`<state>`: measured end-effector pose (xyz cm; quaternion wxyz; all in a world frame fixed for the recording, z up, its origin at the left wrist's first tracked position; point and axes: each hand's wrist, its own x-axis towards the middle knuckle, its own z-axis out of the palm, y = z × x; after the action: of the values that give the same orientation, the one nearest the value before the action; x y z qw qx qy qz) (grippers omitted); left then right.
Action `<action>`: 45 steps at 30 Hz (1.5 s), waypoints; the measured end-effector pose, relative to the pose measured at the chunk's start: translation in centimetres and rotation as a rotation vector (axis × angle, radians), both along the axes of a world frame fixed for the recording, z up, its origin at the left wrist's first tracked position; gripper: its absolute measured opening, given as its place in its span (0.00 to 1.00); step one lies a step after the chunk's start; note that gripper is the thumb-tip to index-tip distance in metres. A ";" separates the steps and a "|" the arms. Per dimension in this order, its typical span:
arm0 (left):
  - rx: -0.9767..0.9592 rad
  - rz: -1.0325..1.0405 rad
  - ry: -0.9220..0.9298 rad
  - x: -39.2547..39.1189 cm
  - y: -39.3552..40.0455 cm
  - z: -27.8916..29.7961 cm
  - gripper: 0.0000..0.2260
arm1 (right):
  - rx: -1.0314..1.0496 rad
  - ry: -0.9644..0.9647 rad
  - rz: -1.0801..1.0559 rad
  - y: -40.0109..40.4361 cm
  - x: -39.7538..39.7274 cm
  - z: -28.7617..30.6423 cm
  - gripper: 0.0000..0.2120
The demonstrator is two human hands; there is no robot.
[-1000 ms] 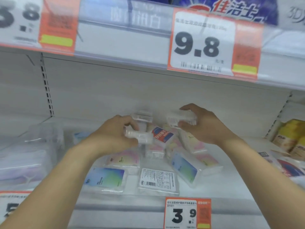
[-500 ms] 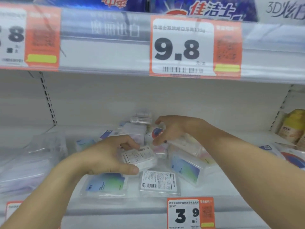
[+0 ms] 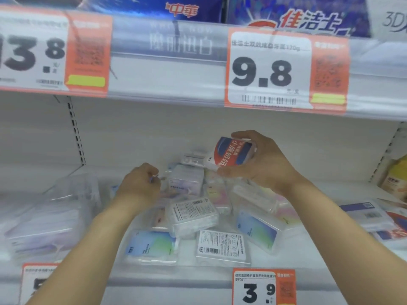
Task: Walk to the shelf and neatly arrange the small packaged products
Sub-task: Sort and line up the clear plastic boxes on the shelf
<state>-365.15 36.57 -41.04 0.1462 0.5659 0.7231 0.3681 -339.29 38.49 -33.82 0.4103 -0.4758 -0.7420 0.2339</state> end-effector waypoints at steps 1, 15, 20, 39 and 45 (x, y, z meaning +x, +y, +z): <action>-0.057 -0.028 0.061 -0.1 0.2 -0.3 0.14 | -0.003 0.031 0.005 -0.6 0.1 -0.4 0.41; -0.435 -0.054 0.387 -2.4 4.3 0.9 0.34 | -0.137 0.242 0.105 -2.0 -1.8 -2.4 0.39; -0.422 0.014 0.338 -2.2 4.7 1.5 0.43 | -0.181 0.218 0.043 -1.8 -2.3 -2.9 0.44; 0.513 -0.106 0.010 3.6 -4.3 3.3 0.14 | -0.559 0.731 0.071 -4.7 0.0 -0.2 0.07; 0.694 -0.330 0.162 8.6 -8.4 2.2 0.23 | -0.696 1.002 0.172 -6.0 3.6 0.2 0.06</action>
<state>-356.55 28.14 -38.82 -0.0541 0.7177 0.4641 0.5164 -335.69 32.51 -33.65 0.5093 -0.3526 -0.3750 0.6897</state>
